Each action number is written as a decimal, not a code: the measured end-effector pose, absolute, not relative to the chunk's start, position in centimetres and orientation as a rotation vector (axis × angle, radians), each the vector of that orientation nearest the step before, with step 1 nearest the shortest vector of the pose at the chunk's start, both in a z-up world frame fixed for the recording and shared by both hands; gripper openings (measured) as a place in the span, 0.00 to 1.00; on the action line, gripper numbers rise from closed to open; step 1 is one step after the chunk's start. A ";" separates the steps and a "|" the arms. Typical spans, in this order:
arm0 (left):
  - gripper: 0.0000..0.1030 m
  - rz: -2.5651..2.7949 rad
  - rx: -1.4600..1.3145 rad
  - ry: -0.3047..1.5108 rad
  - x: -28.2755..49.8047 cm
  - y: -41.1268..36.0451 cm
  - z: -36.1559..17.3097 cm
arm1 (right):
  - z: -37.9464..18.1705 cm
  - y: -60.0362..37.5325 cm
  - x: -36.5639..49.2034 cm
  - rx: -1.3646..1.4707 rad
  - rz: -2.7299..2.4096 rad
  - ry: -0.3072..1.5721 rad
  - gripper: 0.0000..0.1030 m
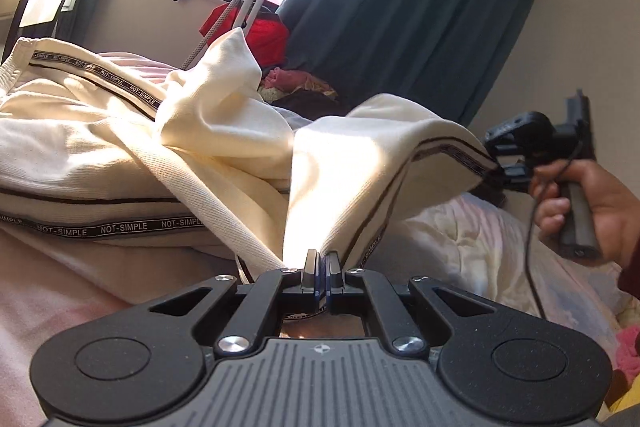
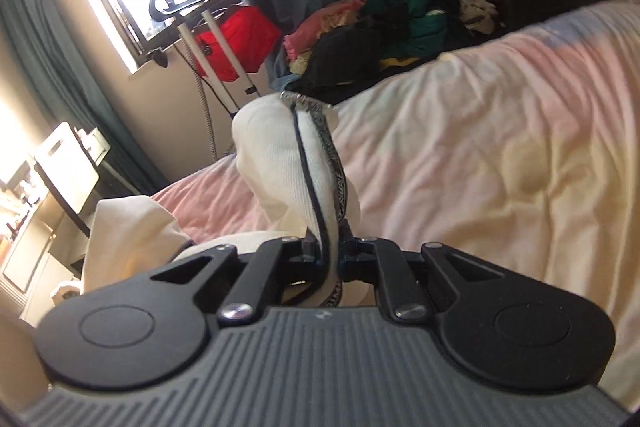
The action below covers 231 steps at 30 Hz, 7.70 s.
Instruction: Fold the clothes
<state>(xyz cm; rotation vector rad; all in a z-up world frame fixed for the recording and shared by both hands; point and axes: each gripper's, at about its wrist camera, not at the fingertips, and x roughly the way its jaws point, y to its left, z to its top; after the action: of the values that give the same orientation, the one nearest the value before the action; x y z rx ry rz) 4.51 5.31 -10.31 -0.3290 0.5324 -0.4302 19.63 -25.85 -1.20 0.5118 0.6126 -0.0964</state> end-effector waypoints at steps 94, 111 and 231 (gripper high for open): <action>0.61 -0.084 -0.723 0.593 3.8 14.3 -9.8 | -12.8 -45.6 2.4 0.828 -0.843 0.375 0.68; 0.36 0.074 -1.332 0.510 7.3 28.5 -15.1 | -18.1 -48.5 0.5 1.191 -0.797 0.312 0.67; 0.74 -0.259 0.172 0.453 10.2 -6.7 -6.4 | -5.8 -26.8 3.0 0.391 -0.225 0.313 0.91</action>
<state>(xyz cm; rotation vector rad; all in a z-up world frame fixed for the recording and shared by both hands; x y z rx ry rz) 10.15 -6.72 -6.44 0.1721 0.4525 -0.2587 2.99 -26.76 -5.78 0.3910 0.3125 -0.2246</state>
